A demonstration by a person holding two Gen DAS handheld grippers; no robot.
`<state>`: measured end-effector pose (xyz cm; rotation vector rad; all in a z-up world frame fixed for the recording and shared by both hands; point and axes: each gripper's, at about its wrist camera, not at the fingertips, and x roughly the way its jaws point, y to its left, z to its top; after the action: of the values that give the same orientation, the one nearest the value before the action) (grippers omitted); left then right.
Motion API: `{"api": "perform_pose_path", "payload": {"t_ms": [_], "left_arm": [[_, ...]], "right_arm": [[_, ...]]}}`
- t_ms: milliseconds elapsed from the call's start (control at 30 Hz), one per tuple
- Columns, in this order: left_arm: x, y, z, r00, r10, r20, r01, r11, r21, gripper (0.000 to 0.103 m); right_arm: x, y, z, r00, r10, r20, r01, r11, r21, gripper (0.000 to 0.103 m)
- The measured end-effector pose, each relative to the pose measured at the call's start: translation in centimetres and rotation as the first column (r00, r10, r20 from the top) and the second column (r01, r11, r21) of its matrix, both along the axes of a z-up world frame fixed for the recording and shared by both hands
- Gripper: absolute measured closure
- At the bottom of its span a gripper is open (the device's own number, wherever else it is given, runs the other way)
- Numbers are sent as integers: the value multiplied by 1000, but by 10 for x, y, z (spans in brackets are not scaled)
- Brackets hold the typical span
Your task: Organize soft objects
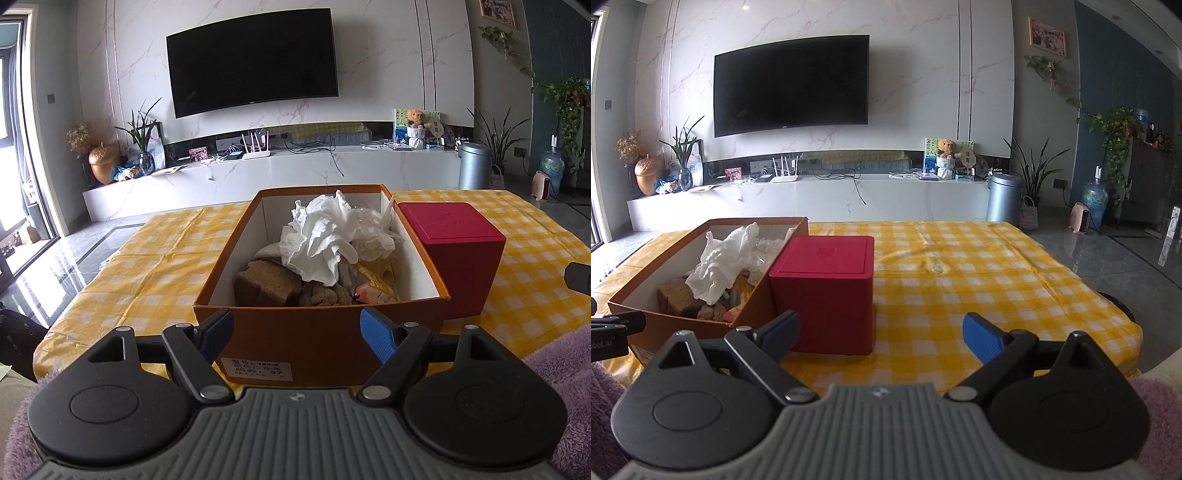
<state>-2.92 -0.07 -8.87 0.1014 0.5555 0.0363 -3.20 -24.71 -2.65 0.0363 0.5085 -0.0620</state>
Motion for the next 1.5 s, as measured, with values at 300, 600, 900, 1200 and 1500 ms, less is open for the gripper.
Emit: {"api": "perform_pose_path", "payload": {"t_ms": [300, 600, 900, 1200, 1500], "left_arm": [[0, 3, -1, 1000, 6, -18, -6, 1000, -15, 11], [1, 4, -1, 1000, 5, -22, -5, 1000, -17, 11], [1, 4, -2, 1000, 6, -24, -6, 1000, -16, 11], [2, 5, -2, 1000, 5, -24, -6, 1000, -17, 11], [2, 5, -2, 1000, 6, -24, -6, 1000, -17, 11]], "right_arm": [[0, 0, -1, 1000, 4, -7, -4, 1000, -2, 10], [1, 0, -1, 1000, 4, -7, -4, 1000, -3, 10], [0, 0, 0, 1000, 5, -3, -5, 1000, -6, 10], [0, 1, 1, 1000, 7, -4, -7, 1000, -9, 10], [0, 0, 1, 1000, 8, -4, -8, 1000, -10, 10]]}}
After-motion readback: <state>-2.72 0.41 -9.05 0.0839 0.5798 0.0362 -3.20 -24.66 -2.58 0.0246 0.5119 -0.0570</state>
